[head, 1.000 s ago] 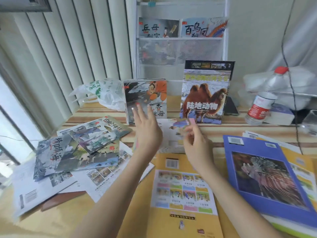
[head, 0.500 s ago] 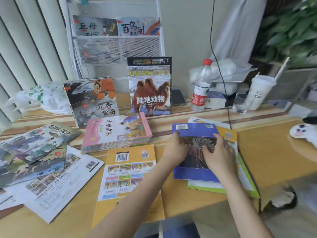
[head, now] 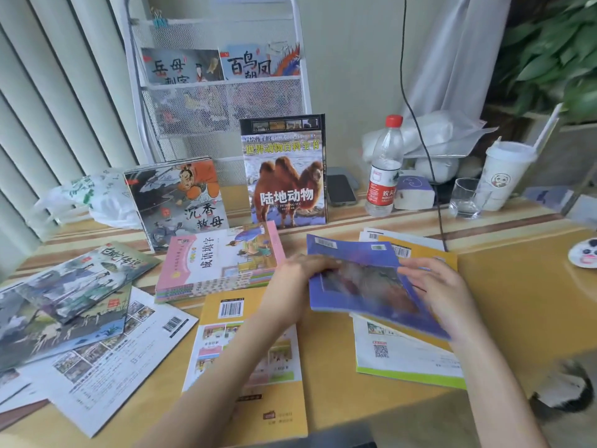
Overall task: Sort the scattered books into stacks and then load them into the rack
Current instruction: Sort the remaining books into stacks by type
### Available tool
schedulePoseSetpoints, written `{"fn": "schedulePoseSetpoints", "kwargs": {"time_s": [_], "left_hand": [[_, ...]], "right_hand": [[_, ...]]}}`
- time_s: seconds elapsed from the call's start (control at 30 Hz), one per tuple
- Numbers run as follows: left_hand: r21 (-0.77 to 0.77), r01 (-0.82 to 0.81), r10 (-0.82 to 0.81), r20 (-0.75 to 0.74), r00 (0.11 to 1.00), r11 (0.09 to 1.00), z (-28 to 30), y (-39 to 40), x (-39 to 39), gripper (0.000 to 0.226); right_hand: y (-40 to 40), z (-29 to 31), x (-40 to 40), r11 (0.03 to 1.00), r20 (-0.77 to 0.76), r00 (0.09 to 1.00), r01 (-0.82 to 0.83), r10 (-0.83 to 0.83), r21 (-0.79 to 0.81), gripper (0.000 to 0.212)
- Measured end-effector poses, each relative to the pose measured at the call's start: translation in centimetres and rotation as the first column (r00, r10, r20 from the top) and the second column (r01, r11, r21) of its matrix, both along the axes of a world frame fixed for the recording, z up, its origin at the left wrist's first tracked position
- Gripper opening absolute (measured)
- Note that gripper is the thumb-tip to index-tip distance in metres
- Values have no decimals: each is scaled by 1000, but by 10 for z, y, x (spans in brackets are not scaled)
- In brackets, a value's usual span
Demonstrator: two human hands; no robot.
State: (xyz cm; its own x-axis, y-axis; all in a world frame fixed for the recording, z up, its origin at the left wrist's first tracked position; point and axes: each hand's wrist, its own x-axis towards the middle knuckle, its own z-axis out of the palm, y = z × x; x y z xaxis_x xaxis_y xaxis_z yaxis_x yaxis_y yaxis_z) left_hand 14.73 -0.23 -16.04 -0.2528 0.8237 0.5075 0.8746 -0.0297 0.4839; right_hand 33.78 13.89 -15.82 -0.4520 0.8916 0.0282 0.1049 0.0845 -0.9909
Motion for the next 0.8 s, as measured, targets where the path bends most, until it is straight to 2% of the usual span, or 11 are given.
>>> {"fn": "schedulePoseSetpoints", "kwargs": {"time_s": [0.07, 0.13, 0.17, 0.2, 0.27, 0.33, 0.43, 0.53, 0.63, 0.7, 0.8], "left_hand": [[127, -50, 24, 196, 980, 991, 16, 0, -7, 31], [166, -179, 111, 353, 929, 970, 32, 5, -20, 16], [166, -263, 180, 396, 900, 951, 41, 9, -26, 25], [178, -304, 198, 448, 872, 936, 49, 13, -35, 29], [224, -341, 193, 501, 844, 913, 68, 22, -53, 21], [241, -377, 223, 489, 843, 894, 85, 32, -75, 16], [266, -413, 254, 475, 843, 871, 105, 49, -107, 15], [266, -453, 297, 468, 832, 851, 111, 68, -142, 17], [102, -520, 449, 380, 809, 848, 92, 82, -180, 24], [-24, -549, 531, 296, 794, 835, 70, 86, -196, 24], [-33, -587, 579, 216, 786, 809, 48, 84, -203, 34]], "right_hand": [[-2, 9, 2, 990, -96, 985, -140, 142, 28, 29], [-6, 20, -6, 958, -126, 953, -263, 277, 115, 34], [-7, 27, -16, 936, -88, 942, -304, 323, 179, 31], [-6, 34, -30, 918, -30, 943, -314, 331, 244, 26], [3, 51, -63, 905, -17, 968, -226, 249, 360, 14], [16, 70, -99, 894, -120, 976, -114, 182, 432, 11], [42, 93, -153, 871, -182, 964, -86, 196, 483, 15], [73, 95, -205, 831, -46, 992, -76, 121, 551, 17], [95, 75, -240, 787, 170, 985, -113, 11, 606, 19], [101, 52, -250, 791, 288, 958, -180, 5, 585, 18], [103, 21, -252, 812, 339, 941, -205, 10, 547, 24]]}}
